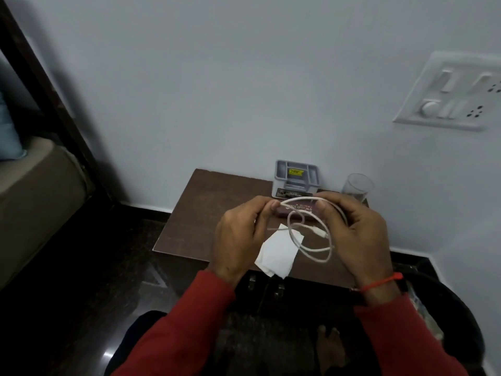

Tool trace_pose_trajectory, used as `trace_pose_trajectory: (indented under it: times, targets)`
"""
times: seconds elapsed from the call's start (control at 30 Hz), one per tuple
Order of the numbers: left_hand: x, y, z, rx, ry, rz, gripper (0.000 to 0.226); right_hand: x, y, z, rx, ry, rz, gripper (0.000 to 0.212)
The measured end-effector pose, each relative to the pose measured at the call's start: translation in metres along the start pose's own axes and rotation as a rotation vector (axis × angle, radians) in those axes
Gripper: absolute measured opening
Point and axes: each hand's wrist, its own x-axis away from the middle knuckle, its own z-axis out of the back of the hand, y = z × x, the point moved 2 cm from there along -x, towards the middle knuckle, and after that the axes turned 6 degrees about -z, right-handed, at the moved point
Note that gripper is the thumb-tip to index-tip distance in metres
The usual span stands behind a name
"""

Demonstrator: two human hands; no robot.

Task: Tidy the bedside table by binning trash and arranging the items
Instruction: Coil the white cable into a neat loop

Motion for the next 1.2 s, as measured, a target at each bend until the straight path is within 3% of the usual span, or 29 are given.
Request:
trace_pose_trajectory:
  times: [0.13,0.3,0.43,0.5,0.57,0.6,0.67,0.8,0.93,1.03,1.2]
  targets:
    - [-0.010,0.012,0.013,-0.205,0.026,-0.071,0.033,-0.001,-0.013,0.004,-0.060,0.020,0.019,0.016]
    - [-0.031,0.030,0.033,-0.289,0.094,-0.100,0.031,-0.013,-0.004,0.003,-0.171,0.023,-0.156,0.022]
    - [-0.052,0.044,0.052,-0.328,0.153,0.027,0.034,-0.018,0.004,0.003,-0.559,0.130,-0.335,0.036]
    - [-0.058,0.049,0.051,-0.001,0.075,0.252,0.034,-0.022,0.008,0.006,-0.760,0.190,-0.412,0.041]
    - [-0.060,0.058,0.044,0.629,-0.044,0.538,0.029,-0.025,0.011,0.005,-0.846,0.219,-0.446,0.045]
    - [-0.060,0.063,0.040,0.895,-0.095,0.634,0.025,-0.026,0.012,0.003,-0.822,0.219,-0.449,0.048]
    - [-0.056,0.066,0.033,1.097,-0.198,0.663,0.022,-0.026,0.012,0.000,-0.638,0.197,-0.388,0.046]
    - [-0.051,0.066,0.021,1.045,-0.412,0.578,0.028,-0.024,0.000,-0.003,-0.434,0.073,-0.174,0.028]
    - [-0.052,0.056,0.020,0.817,-0.384,0.566,0.029,-0.026,-0.005,-0.004,-0.207,-0.067,-0.048,0.042]
    - [-0.050,0.050,0.020,0.635,-0.407,0.559,0.029,-0.021,-0.012,-0.012,-0.136,-0.145,0.068,0.030]
    - [-0.053,0.048,0.025,0.571,-0.342,0.503,0.034,-0.016,-0.016,-0.014,-0.051,-0.154,0.155,0.025]
